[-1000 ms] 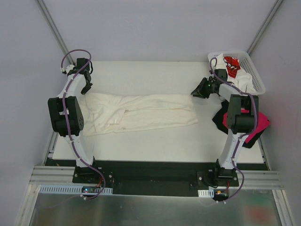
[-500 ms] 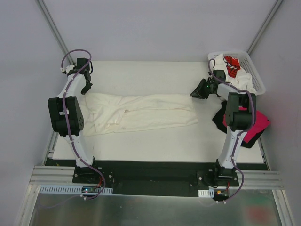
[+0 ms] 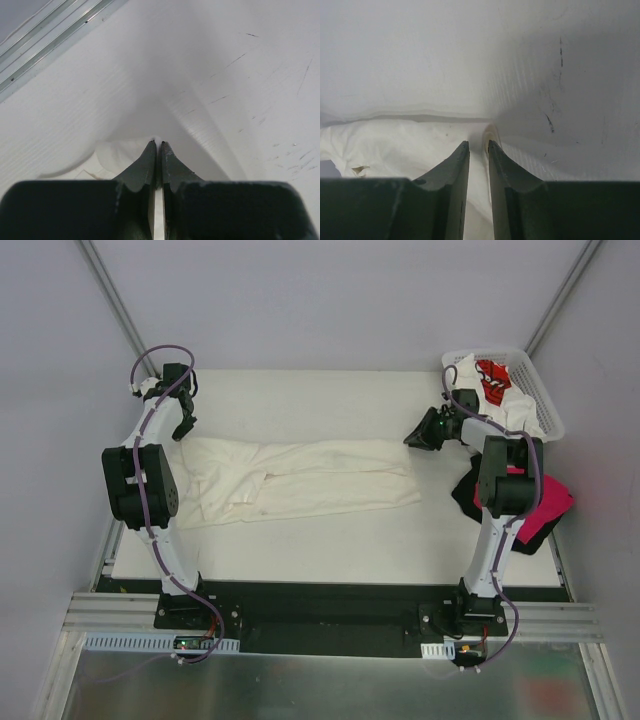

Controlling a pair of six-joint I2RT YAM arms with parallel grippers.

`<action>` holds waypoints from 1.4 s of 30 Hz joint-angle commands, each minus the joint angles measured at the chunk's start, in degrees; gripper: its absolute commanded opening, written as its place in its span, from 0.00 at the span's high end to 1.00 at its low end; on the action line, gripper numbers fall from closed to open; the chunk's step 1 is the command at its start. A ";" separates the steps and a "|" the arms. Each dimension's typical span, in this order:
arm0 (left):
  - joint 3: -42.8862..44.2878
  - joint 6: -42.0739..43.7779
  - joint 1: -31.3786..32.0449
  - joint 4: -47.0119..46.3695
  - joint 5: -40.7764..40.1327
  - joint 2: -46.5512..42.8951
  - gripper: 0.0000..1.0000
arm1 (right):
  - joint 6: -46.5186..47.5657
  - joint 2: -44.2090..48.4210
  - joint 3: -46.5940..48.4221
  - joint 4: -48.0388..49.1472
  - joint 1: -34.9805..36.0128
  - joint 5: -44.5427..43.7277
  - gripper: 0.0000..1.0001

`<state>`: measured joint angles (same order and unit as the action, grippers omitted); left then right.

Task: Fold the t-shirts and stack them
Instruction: Fold the other side of the tshirt into a rectangle

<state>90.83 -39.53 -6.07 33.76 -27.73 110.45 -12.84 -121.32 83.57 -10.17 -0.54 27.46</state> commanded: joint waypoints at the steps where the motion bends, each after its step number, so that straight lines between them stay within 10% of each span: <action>1: 2.25 0.94 -0.35 0.78 -2.77 0.38 1.00 | -1.57 -0.15 -0.07 2.96 0.10 -0.04 0.76; 17: 2.43 1.38 -0.35 0.87 -3.13 0.82 1.00 | -2.28 -1.99 2.21 3.67 0.45 -0.39 0.99; 42: 1.90 1.82 -0.35 0.78 -4.53 0.64 1.00 | -3.16 -5.95 12.58 -3.27 -2.63 -6.10 0.99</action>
<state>90.83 -38.96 -6.07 33.76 -29.52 111.44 -14.72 -127.20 93.47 -12.25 -0.03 26.26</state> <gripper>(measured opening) 0.014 0.012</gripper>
